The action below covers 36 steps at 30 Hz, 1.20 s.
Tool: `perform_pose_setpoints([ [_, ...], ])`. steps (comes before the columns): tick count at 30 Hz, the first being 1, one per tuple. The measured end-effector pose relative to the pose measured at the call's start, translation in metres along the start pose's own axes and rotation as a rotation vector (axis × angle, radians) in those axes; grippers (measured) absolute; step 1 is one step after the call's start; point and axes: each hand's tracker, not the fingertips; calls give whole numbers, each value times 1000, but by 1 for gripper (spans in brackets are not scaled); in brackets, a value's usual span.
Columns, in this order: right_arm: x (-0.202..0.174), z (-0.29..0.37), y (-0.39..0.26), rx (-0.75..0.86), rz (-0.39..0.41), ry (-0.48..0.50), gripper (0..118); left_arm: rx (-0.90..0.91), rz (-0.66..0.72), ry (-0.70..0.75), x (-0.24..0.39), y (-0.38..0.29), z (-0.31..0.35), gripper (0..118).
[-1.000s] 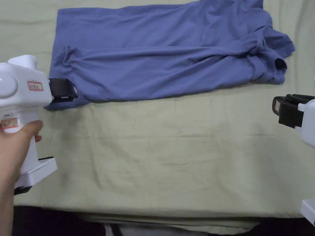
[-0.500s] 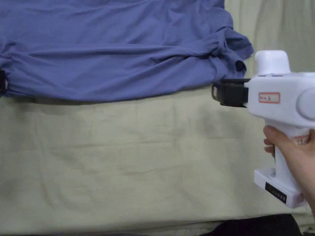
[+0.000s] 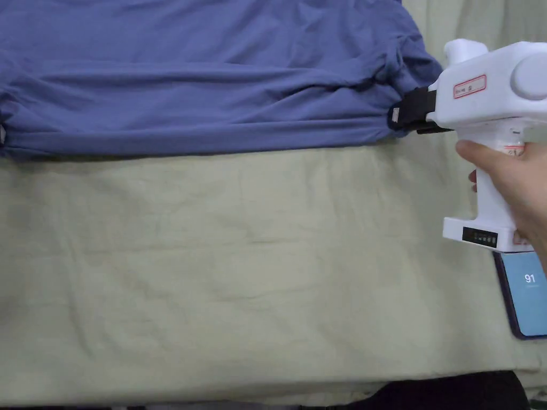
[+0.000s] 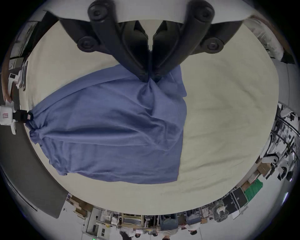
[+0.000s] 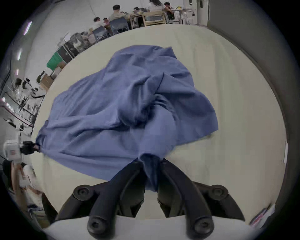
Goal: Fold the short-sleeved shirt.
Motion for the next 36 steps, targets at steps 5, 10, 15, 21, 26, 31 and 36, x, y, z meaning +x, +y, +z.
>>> perform_pose_setpoints([
  [5, -3, 44, -16, 29, 40, 25, 14, 32, -18, -14, -11, 2, 26, 0],
  [10, -9, 83, -55, 28, 55, 49, 14, 29, -96, 28, -16, -16, 44, 0],
  [15, -10, 72, -107, -67, 34, 39, 14, -58, -117, 39, -10, -50, 22, 0],
  [21, -8, 42, -117, -119, 22, 1, 15, -125, -75, 23, -10, -69, -9, 0],
  [26, -23, 56, -119, -87, 147, -66, 110, -105, 0, 60, -29, -73, 3, 66],
  [31, -31, 110, -118, 56, 59, -27, 110, 76, 101, 47, -48, -78, 77, 66],
  [36, -57, 190, -130, 386, 47, -18, 3, 591, -34, -59, -19, -109, 205, 7],
])
